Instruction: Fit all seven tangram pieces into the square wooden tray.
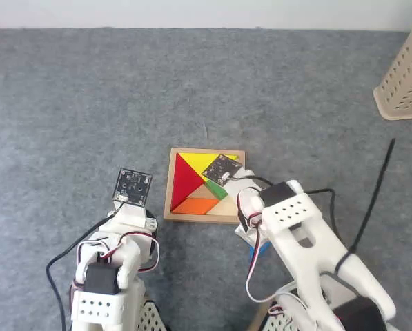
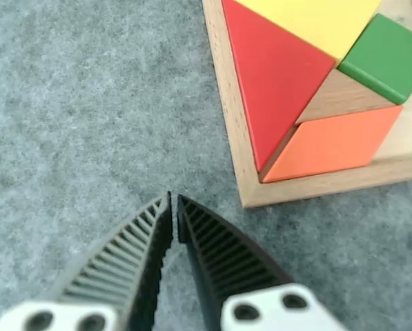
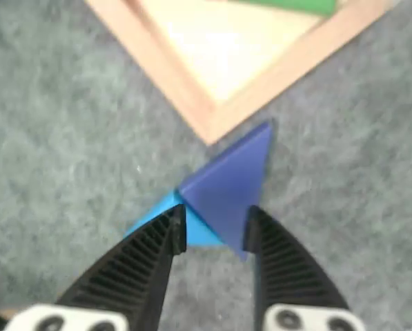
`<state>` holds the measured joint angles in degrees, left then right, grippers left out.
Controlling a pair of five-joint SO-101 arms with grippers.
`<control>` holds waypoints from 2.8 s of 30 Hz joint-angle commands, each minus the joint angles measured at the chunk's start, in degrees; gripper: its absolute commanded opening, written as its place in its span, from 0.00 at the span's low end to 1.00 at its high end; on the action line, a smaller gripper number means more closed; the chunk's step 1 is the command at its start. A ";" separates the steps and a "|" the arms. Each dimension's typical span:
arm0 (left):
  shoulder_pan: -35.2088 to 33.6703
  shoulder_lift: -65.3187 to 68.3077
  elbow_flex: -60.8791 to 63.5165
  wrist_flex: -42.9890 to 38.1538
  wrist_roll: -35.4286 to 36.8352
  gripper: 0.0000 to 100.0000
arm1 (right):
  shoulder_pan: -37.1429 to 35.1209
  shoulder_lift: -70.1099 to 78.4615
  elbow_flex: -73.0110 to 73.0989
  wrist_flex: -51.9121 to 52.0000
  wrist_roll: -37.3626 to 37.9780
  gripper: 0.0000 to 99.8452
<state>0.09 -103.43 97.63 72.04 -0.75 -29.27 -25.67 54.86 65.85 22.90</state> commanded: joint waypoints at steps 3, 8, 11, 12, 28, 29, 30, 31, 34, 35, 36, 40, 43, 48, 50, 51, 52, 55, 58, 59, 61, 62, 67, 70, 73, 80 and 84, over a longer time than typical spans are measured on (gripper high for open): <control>-0.35 -1.23 -1.10 0.35 0.44 0.01 | -0.40 8.40 -0.53 -6.37 -1.58 0.17; -0.35 -1.23 -1.10 0.35 0.44 0.01 | 4.35 17.89 -5.01 -7.16 -1.76 0.17; -0.35 -1.23 -1.10 0.35 0.44 0.01 | 7.87 19.65 -7.12 -6.64 -1.76 0.17; -0.35 -1.23 -1.10 0.35 0.44 0.01 | 8.66 19.65 -7.38 -6.81 -1.76 0.17; -0.35 -1.23 -1.10 0.35 0.44 0.01 | 20.97 15.34 -15.74 -2.15 -1.49 0.17; -0.35 -1.23 -1.10 0.35 0.44 0.01 | 20.62 13.85 -16.09 -1.63 -1.58 0.17; -0.35 -1.23 -1.10 0.35 0.44 0.01 | 20.35 12.26 -16.35 -1.27 -1.58 0.17; -0.35 -1.23 -1.10 0.35 0.44 0.01 | 20.35 10.95 -16.53 -0.75 -1.58 0.17; -0.35 -1.23 -1.10 0.35 0.44 0.01 | 20.62 7.96 -16.35 1.27 -1.49 0.17; -0.35 -1.23 -1.10 0.35 0.44 0.01 | 20.62 7.52 -15.91 1.45 -1.49 0.17; -0.35 -1.23 -1.10 0.35 0.44 0.01 | 20.44 7.34 -15.38 1.45 -1.49 0.17; -0.35 -1.23 -1.10 0.35 0.44 0.01 | 19.91 8.40 -14.59 1.27 -1.85 0.22; -0.35 -1.23 -1.10 0.35 0.44 0.01 | 19.47 11.65 -14.59 -0.84 -2.81 0.22; -0.35 -1.23 -1.10 0.35 0.44 0.01 | 14.37 18.59 -14.59 -2.42 -3.52 0.22; -0.35 -1.23 -1.10 0.35 0.44 0.01 | 13.49 20.26 -14.77 -2.59 -4.04 0.22; -0.35 -1.23 -1.10 0.35 0.44 0.01 | 13.67 20.88 -14.77 -3.12 -4.66 0.22; -0.35 -1.23 -1.10 0.35 0.44 0.01 | 14.37 21.49 -14.77 -3.65 -4.84 0.21; -0.35 -1.23 -1.10 0.35 0.44 0.01 | 17.54 23.52 -14.86 -4.70 -5.10 0.17; -0.35 -1.23 -1.10 0.35 0.44 0.01 | 20.18 25.27 -14.95 -5.32 -5.01 0.16; -0.35 -1.23 -1.10 0.35 0.44 0.01 | 20.79 25.80 -15.30 -5.23 -5.01 0.16; -0.35 -1.23 -1.10 0.35 0.44 0.01 | 21.93 26.68 -16.35 -4.97 -5.01 0.15; -0.35 -1.23 -1.10 0.35 0.44 0.01 | 22.55 27.03 -16.97 -4.88 -5.01 0.15; -0.35 -1.23 -1.10 0.35 0.44 0.01 | 24.66 26.77 -18.81 -4.62 -5.10 0.10; -0.35 -1.23 -1.10 0.35 0.44 0.01 | 24.92 25.80 -19.60 -4.26 -5.27 0.01; -0.35 -1.23 -1.10 0.35 0.44 0.01 | 24.57 23.60 -22.24 -0.48 -5.45 0.01; -0.35 -1.23 -1.10 0.35 0.44 0.01 | 22.46 19.30 -33.58 9.89 -9.58 0.01; -0.35 -1.23 -1.10 0.35 0.44 0.01 | 14.99 19.30 -38.42 12.70 -18.37 0.01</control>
<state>0.09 -103.43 97.63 72.04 -0.75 -8.97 -2.81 21.71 76.31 10.15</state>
